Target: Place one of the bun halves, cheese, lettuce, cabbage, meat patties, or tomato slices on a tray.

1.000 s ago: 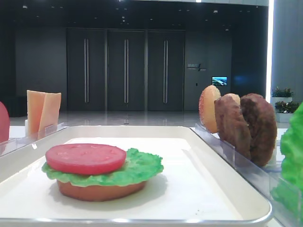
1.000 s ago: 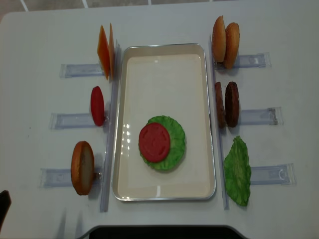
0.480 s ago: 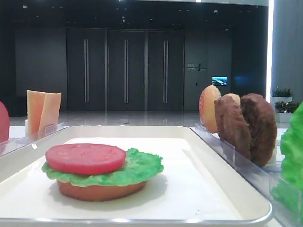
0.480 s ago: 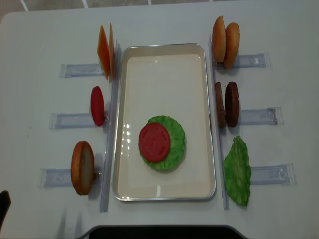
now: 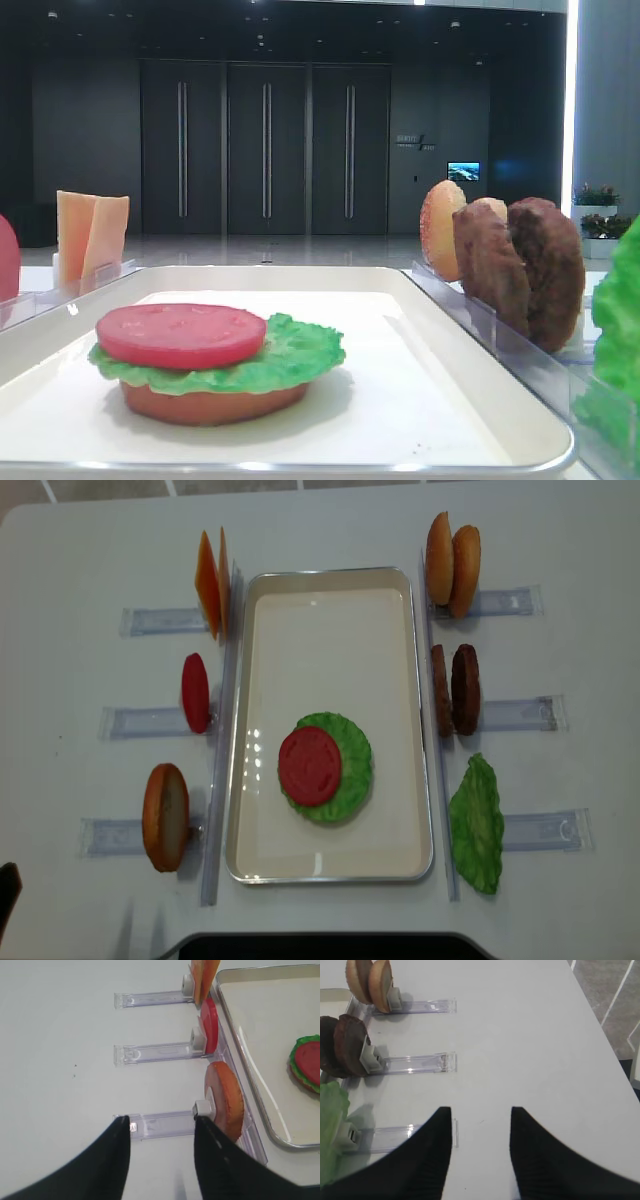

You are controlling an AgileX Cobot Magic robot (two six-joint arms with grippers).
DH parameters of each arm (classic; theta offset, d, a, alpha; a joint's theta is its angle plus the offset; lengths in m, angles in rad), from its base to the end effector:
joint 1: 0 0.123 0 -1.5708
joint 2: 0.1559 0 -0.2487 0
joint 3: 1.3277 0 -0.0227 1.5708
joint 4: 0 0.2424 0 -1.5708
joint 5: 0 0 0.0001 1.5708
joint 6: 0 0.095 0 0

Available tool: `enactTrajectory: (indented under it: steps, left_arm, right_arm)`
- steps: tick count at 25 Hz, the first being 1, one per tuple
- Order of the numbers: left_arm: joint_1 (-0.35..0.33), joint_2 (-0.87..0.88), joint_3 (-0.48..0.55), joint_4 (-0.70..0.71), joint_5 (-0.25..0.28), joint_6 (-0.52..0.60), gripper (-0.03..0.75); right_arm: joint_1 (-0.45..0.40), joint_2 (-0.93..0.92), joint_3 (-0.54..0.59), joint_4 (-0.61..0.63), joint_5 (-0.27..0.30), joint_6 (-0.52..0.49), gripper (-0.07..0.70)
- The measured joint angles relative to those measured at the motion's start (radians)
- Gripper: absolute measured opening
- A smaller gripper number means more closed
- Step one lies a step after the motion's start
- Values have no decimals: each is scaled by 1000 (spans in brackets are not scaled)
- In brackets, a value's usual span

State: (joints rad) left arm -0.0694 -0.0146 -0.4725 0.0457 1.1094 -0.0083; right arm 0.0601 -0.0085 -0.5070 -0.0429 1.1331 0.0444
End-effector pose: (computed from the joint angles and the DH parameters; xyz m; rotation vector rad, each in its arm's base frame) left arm 0.0268 0.0020 0.2603 0.0612 2.1041 0.0087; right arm 0.0229 -0.0023 0.2676 -0.0122 2.1004 0.0111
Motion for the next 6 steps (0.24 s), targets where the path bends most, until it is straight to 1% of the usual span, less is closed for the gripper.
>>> enactTrajectory:
  steps: [6]
  left_arm:
    - [0, 0, 0, 0, 0, 0, 318]
  right_arm:
    - [0, 0, 0, 0, 0, 0, 273]
